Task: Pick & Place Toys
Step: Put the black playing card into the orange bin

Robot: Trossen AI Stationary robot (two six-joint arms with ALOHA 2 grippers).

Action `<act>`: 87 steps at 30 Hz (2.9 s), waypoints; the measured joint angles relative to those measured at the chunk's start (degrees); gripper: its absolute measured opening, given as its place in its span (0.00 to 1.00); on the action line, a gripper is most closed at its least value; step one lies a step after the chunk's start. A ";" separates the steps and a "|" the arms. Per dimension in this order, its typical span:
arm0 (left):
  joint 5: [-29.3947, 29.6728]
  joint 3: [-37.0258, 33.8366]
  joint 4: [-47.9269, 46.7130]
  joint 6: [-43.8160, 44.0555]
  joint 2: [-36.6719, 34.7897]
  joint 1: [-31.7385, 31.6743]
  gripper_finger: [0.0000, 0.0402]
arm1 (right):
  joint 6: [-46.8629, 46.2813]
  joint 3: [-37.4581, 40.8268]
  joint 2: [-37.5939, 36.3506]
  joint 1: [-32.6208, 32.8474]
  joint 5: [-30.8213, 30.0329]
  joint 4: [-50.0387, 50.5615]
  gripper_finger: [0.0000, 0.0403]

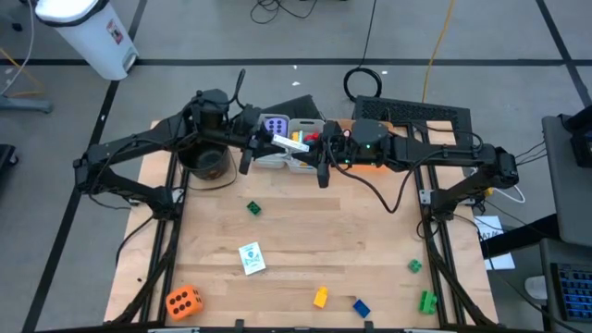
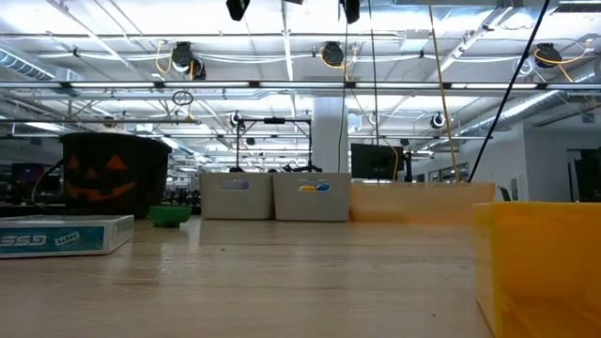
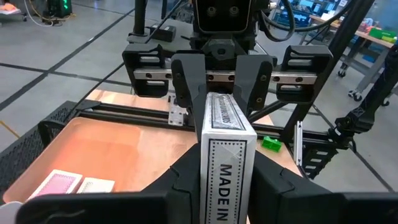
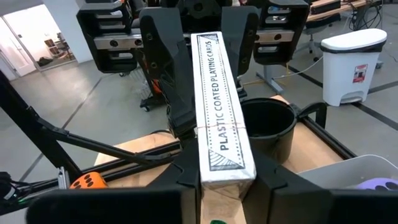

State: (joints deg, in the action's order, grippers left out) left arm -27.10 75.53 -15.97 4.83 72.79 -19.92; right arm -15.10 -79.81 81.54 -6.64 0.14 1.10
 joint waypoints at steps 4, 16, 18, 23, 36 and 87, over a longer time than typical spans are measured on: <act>-0.14 0.00 0.27 -0.16 0.00 -0.57 0.22 | 0.02 0.00 -0.06 -0.16 -0.05 -0.02 0.12; -0.76 0.00 3.01 1.52 0.00 -2.01 0.35 | -0.63 -0.04 -1.33 -1.74 -0.24 0.42 0.13; -0.42 0.00 3.05 1.38 0.00 -2.00 0.42 | -0.43 -0.04 -1.60 -2.00 -0.20 0.68 0.13; 2.82 0.00 4.14 -2.09 0.00 -2.00 0.56 | 0.14 -0.01 -2.43 -3.39 -0.21 2.88 0.13; 12.20 0.00 7.29 0.03 -0.22 -7.37 0.64 | 2.54 -0.03 -14.41 -18.26 7.74 24.23 0.13; 12.03 0.00 3.48 2.67 0.35 -8.50 0.64 | 6.78 16.48 6.29 -58.80 26.95 39.50 0.13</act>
State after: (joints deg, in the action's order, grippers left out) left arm -15.06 75.53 -12.49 7.50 73.14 -28.42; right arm -8.33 -63.33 87.83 -65.44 27.09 40.61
